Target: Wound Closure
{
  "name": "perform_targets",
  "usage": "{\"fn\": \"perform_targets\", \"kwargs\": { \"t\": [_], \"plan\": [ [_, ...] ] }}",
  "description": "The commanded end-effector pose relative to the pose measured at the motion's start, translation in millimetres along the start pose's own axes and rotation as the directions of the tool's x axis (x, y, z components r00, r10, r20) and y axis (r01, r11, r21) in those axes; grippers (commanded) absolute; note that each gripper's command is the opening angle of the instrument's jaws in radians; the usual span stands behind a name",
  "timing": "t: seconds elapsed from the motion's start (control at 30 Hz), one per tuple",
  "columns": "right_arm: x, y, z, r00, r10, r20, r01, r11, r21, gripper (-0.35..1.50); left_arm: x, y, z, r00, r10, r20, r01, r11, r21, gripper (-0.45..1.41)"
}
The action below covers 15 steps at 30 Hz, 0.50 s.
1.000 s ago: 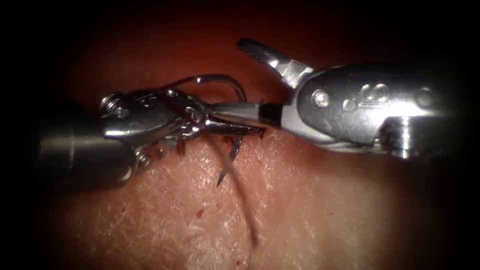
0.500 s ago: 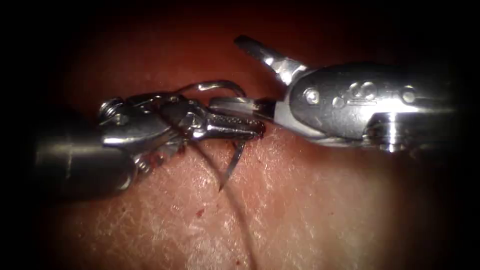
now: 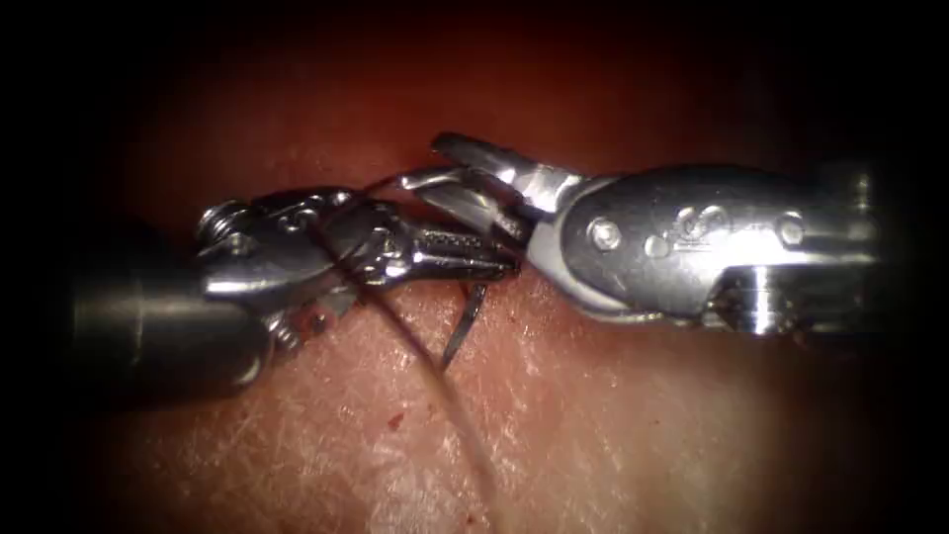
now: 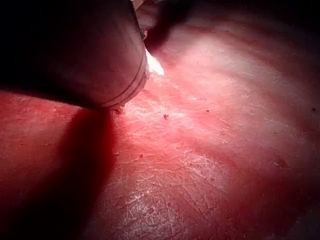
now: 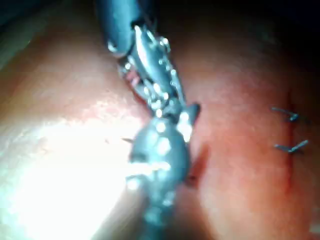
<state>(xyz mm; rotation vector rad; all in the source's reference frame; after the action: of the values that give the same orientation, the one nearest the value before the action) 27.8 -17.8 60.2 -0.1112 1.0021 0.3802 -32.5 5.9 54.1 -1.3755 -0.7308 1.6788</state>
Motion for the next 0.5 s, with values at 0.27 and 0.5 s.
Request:
{"fn": "perform_targets", "kwargs": {
  "t": [0.27, 0.5],
  "plan": [
    [-5.3, 5.0, -3.0, 0.960, -0.095, -0.262, 0.141, 0.977, 0.162, -0.35, -1.6, -1.0, 2.5, 0.998, 0.044, 0.037, -0.046, 0.998, 0.039, 1.08],
    [-9.5, 9.1, -6.5, 0.887, -0.179, -0.426, 0.290, 0.933, 0.213, -0.35, -2.7, -0.5, 3.9, 0.996, 0.050, 0.069, -0.052, 0.998, 0.024, 0.89]
  ]
}}
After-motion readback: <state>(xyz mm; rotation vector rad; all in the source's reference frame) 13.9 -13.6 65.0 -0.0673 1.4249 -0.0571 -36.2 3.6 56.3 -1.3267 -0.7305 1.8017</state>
